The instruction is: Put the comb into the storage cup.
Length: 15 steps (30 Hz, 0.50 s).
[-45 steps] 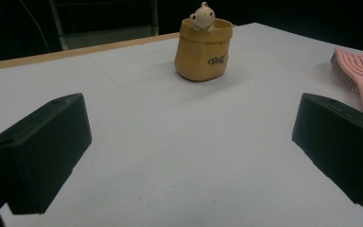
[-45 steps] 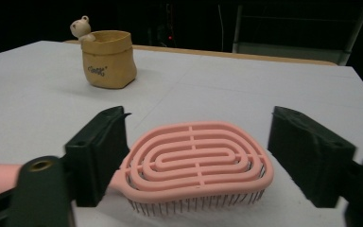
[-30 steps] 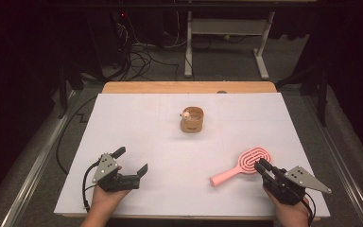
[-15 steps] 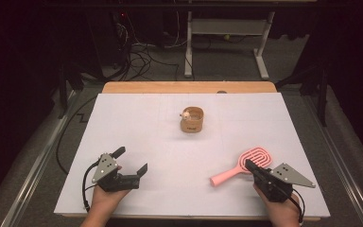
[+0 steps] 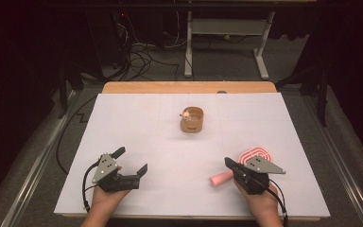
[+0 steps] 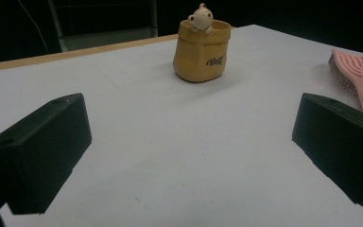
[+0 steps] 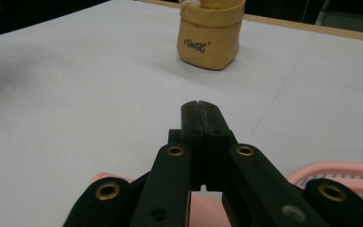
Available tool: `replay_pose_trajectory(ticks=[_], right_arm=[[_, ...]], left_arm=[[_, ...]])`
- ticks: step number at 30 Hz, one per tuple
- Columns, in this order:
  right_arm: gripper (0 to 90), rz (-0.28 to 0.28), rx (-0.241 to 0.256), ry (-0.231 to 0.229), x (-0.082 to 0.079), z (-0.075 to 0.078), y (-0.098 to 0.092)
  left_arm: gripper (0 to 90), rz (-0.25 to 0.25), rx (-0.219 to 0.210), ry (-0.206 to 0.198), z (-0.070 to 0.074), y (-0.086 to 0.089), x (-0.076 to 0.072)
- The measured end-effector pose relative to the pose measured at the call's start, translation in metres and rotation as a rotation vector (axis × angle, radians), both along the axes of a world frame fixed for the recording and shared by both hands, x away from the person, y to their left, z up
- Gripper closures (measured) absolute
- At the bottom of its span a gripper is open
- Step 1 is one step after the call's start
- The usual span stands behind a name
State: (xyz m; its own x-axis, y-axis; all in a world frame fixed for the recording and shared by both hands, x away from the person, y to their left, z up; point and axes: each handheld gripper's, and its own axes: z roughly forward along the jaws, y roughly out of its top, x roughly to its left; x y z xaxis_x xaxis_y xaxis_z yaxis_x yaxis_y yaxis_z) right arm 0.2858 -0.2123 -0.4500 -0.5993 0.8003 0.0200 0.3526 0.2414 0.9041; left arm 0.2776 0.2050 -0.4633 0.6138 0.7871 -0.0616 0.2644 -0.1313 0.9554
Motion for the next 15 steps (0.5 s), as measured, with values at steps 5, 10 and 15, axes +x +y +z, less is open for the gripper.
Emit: replay_pose_trajectory(ticks=[5,10,15], right_arm=[[90.0,0.027,-0.027,0.048,0.010,-0.002,0.014],[90.0,0.050,-0.060,0.078,0.012,-0.006,0.022],[90.0,0.065,-0.078,0.106,0.010,-0.010,0.020]], left_arm=[[0.0,0.000,0.001,0.002,-0.001,0.000,0.000],[0.0,0.004,-0.001,0.005,-0.001,0.001,0.000],[0.0,0.010,-0.012,0.002,0.000,0.002,-0.001]])
